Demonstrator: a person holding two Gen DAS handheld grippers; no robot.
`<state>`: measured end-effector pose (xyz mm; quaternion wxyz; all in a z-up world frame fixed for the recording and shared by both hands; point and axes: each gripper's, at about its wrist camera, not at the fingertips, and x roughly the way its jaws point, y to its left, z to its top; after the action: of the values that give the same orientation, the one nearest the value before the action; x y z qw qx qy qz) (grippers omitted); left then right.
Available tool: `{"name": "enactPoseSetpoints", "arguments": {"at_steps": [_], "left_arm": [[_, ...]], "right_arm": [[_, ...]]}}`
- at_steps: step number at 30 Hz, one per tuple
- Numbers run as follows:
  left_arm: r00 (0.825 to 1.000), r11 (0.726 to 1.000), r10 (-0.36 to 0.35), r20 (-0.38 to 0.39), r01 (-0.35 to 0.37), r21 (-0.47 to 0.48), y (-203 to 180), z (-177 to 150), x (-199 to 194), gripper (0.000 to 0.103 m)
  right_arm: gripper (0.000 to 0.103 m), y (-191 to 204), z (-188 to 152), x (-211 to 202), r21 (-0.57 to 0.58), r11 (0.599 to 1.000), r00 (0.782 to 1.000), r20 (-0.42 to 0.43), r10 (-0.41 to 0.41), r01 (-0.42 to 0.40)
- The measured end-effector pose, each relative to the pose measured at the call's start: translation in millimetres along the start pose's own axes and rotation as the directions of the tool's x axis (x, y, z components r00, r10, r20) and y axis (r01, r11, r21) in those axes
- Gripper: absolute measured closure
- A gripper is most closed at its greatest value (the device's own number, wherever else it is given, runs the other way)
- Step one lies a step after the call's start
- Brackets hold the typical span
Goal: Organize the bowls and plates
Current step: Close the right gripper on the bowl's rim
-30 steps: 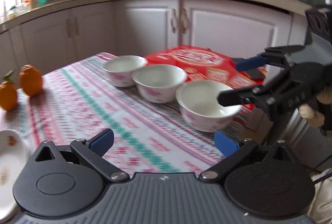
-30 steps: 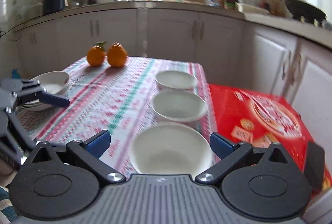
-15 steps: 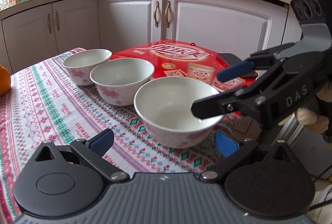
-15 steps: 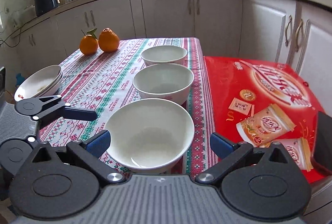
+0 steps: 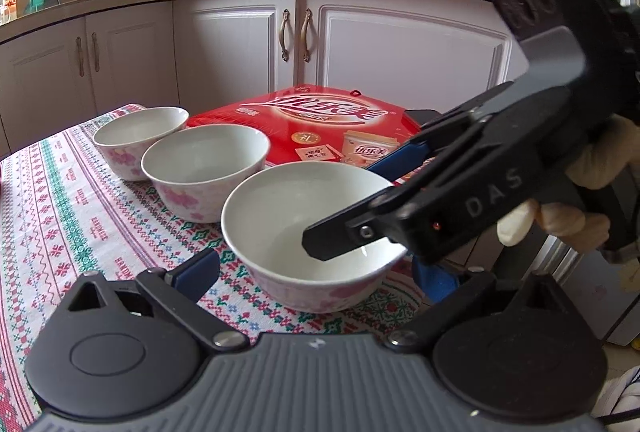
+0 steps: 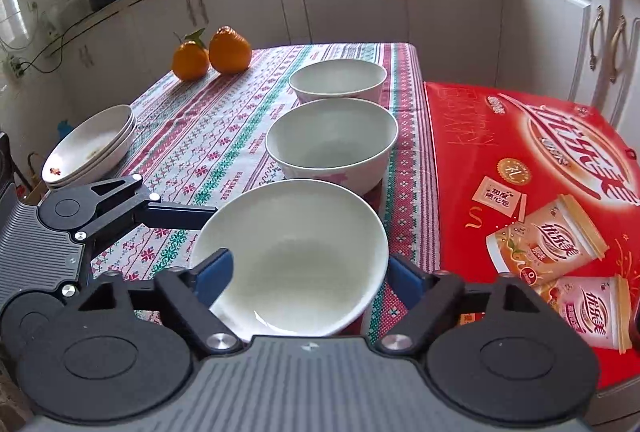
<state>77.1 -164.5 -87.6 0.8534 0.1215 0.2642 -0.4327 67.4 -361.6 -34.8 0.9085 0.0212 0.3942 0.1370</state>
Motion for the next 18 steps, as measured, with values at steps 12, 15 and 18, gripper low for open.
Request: {"name": "enactPoseSetpoints", "arguments": {"at_steps": [12,15,18], "left_arm": [[1.000,1.000,-0.023,0.008,0.023,-0.017,2,0,3,0.010],[1.000,1.000,-0.023,0.007,0.023,-0.017,3,0,3,0.011],[1.000,1.000,-0.020,0.008,0.020,-0.005,2,-1,3,0.011]], "right_arm": [[0.030,-22,12,5,0.093,0.992,0.995,-0.044,0.091,-0.086],[0.031,-25,13,8,0.113,0.989,0.993,-0.056,0.100,-0.093],[0.032,-25,14,9,0.114,0.990,0.993,-0.064,0.095,-0.087]]}}
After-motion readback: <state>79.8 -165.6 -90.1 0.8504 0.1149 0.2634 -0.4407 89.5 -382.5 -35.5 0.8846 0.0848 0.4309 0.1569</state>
